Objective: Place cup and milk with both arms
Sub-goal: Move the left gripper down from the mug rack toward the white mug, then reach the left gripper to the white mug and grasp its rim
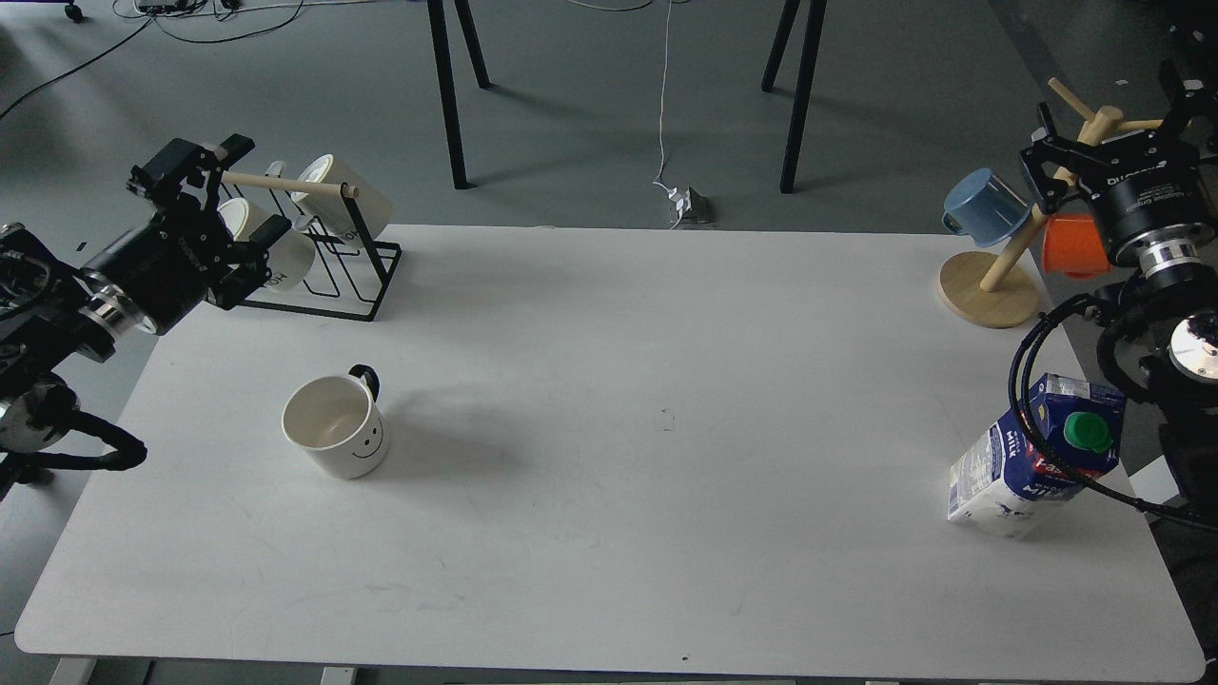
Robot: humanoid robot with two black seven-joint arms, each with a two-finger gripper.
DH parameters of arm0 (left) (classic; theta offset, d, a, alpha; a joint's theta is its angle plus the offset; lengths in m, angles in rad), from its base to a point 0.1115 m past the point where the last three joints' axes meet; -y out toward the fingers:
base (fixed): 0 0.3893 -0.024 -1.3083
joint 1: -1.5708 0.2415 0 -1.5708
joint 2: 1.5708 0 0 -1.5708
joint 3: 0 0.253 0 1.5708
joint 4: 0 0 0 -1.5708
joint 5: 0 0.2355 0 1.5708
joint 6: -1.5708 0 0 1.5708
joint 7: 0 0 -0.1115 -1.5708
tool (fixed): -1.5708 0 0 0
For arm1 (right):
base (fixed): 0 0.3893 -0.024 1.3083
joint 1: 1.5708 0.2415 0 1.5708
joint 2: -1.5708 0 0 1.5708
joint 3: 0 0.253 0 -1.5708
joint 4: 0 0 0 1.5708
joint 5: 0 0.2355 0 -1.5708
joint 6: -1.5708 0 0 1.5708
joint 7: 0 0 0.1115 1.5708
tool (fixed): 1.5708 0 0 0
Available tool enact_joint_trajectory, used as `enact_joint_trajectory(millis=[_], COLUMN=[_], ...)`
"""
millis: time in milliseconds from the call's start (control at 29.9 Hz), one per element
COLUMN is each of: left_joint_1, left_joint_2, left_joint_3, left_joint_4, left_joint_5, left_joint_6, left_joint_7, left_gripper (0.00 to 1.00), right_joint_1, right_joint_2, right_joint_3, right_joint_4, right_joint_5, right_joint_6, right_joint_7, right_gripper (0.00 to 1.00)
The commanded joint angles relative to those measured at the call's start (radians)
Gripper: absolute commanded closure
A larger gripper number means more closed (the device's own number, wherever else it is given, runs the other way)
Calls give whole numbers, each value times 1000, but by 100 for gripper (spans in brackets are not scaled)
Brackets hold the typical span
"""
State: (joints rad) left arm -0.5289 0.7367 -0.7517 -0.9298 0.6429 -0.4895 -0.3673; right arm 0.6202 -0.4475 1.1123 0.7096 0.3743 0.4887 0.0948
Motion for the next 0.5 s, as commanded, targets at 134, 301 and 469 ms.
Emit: enact_joint_trajectory(millis=[134,301,469], left_joint_1=[37,52,58], left_joint_2=[128,118,101], left_joint_3=[2,3,72], left_joint_4=[-179,-192,-176], left_joint_5=[323,651,921], left_joint_6=[1,81,260], left_joint_7=[-48,-53,-73], left_gripper=[6,6,6], right_joint_1=[-4,-7,-7], right_joint_2=[-2,-11,-40], right_joint_3=[1,14,14], right_joint_4=[2,2,2], right_joint_5=[2,2,2], right_joint_6=[0,0,0], right_joint_7=[2,6,6], right_gripper=[1,1,1])
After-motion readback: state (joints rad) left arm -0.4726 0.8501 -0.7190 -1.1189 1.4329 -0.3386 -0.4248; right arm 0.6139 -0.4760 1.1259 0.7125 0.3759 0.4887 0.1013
